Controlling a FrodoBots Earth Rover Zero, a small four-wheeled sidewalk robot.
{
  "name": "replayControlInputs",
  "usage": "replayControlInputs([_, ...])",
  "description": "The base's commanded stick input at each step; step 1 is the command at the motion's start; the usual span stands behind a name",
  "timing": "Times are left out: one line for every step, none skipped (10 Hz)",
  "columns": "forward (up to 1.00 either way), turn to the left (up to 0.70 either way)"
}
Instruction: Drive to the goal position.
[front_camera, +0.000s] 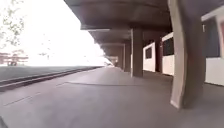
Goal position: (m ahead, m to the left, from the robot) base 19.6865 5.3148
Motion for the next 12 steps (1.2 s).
replayControlInputs([0.5,0.0])
replayControlInputs([0.5,0.0])
replayControlInputs([0.5,0.0])
replayControlInputs([0.5,0.0])
replayControlInputs([0.5,0.0])
replayControlInputs([0.5,0.0])
replayControlInputs([0.5,0.0])
replayControlInputs([0.5,0.0])
replayControlInputs([0.5,0.0])
replayControlInputs([0.5,0.0])
replayControlInputs([0.5,0.0])
replayControlInputs([0.5,0.0])
